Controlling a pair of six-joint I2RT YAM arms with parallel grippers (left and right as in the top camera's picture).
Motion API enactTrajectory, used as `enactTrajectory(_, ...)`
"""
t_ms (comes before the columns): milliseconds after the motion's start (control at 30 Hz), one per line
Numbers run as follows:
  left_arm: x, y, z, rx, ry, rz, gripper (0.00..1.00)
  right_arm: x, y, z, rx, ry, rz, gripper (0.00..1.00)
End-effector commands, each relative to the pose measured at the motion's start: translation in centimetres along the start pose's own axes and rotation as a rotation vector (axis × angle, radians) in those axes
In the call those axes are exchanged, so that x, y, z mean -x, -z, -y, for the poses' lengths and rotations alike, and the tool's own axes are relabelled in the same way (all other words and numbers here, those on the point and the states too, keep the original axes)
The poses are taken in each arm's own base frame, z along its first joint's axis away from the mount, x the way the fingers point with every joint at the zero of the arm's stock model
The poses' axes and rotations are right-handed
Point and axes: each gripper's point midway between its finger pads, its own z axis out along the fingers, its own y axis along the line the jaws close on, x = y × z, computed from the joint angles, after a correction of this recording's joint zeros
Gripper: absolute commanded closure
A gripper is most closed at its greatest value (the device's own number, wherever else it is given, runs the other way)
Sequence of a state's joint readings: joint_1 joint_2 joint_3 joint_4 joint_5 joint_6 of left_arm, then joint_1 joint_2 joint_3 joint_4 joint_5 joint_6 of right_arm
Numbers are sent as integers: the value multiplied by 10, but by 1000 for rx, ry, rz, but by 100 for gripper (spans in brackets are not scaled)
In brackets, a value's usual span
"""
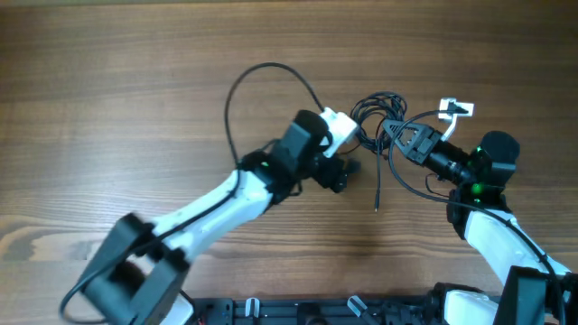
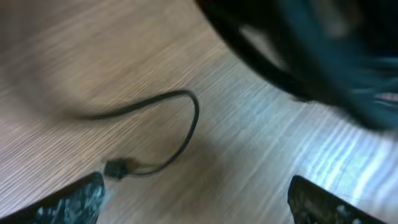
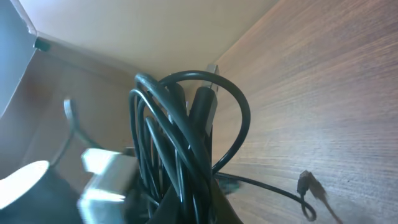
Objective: Untangle cables
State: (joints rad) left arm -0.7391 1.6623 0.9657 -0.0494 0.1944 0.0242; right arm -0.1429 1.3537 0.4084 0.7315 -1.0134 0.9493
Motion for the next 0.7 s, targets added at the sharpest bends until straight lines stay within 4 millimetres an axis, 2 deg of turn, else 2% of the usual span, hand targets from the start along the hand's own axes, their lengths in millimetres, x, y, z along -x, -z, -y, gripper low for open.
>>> enactTrajectory(0, -25, -37, -8, 10, -43, -38, 0, -3, 1, -9, 33, -5, -27, 96)
enactTrajectory(67, -26, -48, -10, 10, -3, -22, 0, -3, 1, -9, 33, -6, -27, 96)
enactTrajectory(133, -18, -55, -15, 22, 50, 23, 0, -3, 1, -9, 33, -14, -27, 96)
enactTrajectory(233, -9, -53, -27, 85, 193, 71, 0, 0, 4, -8, 32, -32, -23, 96)
enactTrajectory(333, 4, -44, -48, 113, 424, 131, 0, 10, 17, -2, 28, -68, 4, 96)
enactTrajectory(400, 8, -37, -68, 120, 639, 165, 0, 17, 24, 1, 20, -76, 26, 96)
enactTrajectory(433, 7, -36, -69, 86, 695, 157, 0, 19, 26, 2, 17, -94, 34, 96)
enactTrajectory(467, 4, -37, -61, 30, 677, 125, 0, 19, 26, 3, 17, -105, 35, 96)
enactTrajectory(533, 2, -39, -30, -107, 412, 78, 0, 19, 26, 2, 17, -127, 35, 96)
enactTrajectory(567, 2, -40, -23, -118, 364, 76, 0, 19, 26, 3, 17, -128, 35, 96)
enactTrajectory(633, 6, -42, -14, -131, 347, 89, 0, 19, 26, 2, 18, -170, 35, 96)
enactTrajectory(667, 10, -41, -14, -139, 419, 103, 0, 19, 26, 2, 19, -225, 34, 96)
